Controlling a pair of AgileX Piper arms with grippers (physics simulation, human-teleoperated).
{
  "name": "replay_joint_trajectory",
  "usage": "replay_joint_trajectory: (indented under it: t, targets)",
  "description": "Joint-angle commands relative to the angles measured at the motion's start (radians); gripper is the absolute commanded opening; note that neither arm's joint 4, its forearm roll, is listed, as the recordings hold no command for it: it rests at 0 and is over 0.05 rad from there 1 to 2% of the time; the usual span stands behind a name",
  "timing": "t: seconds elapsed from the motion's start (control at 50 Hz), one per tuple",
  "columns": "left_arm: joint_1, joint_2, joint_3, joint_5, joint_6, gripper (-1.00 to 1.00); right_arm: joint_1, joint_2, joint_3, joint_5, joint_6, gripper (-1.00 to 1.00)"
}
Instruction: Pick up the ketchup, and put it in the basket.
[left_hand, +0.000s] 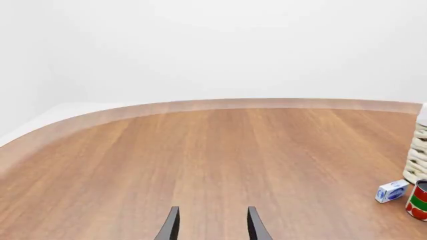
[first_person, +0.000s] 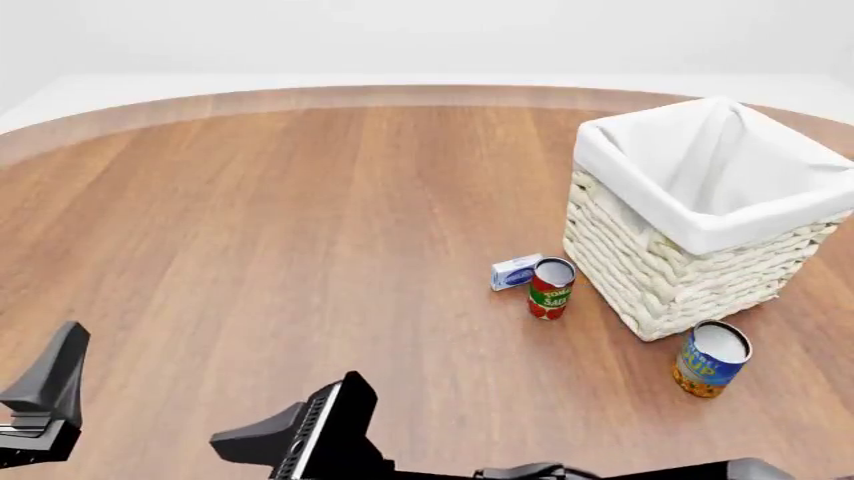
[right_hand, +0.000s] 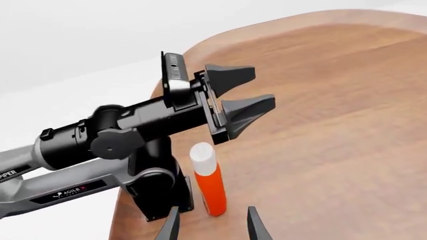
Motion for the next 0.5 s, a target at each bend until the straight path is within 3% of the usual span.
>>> replay_joint_trajectory:
  t: [0.02, 0.16, 0.5]
  targets:
    - [0.0, 0.0, 0.0, 0.0, 0.0, 1.0, 0.03, 0.07, -0.072, 0.016, 0.022, 1.0]
    - [0.0, 0.0, 0.0, 0.0, 0.0, 1.0, 0.036, 0.109, -0.094, 0.005, 0.072, 1.0]
    - [0.0, 0.0, 0.0, 0.0, 0.0, 1.0, 0.031, 0.2, -0.174, 0.025, 0.112, 1.0]
